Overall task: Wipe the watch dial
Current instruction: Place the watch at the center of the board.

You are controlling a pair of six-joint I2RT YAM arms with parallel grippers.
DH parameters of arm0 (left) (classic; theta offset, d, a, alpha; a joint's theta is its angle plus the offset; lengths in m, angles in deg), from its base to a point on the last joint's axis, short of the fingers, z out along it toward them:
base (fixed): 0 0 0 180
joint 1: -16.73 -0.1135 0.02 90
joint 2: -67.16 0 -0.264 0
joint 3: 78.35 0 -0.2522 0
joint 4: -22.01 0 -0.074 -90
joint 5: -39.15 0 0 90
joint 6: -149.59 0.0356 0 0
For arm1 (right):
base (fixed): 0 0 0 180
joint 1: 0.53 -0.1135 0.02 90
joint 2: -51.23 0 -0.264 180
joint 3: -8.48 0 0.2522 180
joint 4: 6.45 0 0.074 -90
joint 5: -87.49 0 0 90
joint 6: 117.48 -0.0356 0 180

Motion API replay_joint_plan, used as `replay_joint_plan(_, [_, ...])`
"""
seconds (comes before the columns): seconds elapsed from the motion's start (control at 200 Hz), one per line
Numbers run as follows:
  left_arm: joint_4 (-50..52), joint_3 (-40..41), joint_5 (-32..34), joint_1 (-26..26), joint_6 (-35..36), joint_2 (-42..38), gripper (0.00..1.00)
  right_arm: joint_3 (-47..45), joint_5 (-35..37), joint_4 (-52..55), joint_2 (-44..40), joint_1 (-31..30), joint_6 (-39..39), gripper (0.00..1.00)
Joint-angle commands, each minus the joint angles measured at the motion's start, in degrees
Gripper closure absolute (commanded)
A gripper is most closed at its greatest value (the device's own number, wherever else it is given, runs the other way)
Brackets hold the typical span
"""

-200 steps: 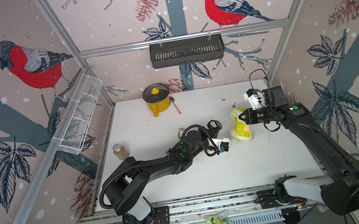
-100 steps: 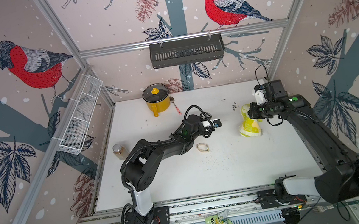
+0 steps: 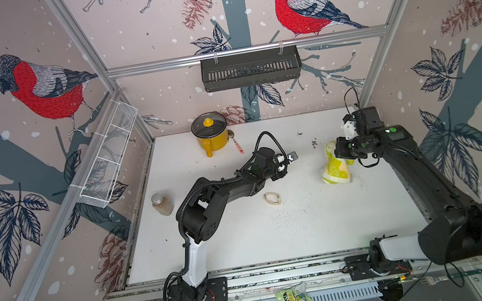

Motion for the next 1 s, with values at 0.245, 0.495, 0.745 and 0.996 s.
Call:
replay_joint_plan(0.245, [9.82,-6.75,8.47,-1.33,3.1,5.83,1.0,-0.63,6.0,-2.47,1.84,0.92,0.31,0.94])
replay_joint_plan(0.495, [7.75,-11.28,21.17,-1.24,5.13,11.74,1.0,0.87,6.07,-1.74,3.83,1.21,0.88,0.94])
replay_joint_plan(0.745, [6.35,-13.15,22.97,-0.91,3.08,13.53,1.0,1.12,4.34,-0.84,5.55,1.46,2.05,0.92])
replay_joint_plan(0.996, [7.87,-13.22,20.82,-0.37,1.52,13.11,1.0,0.39,2.46,-1.43,9.32,1.48,2.94,0.9])
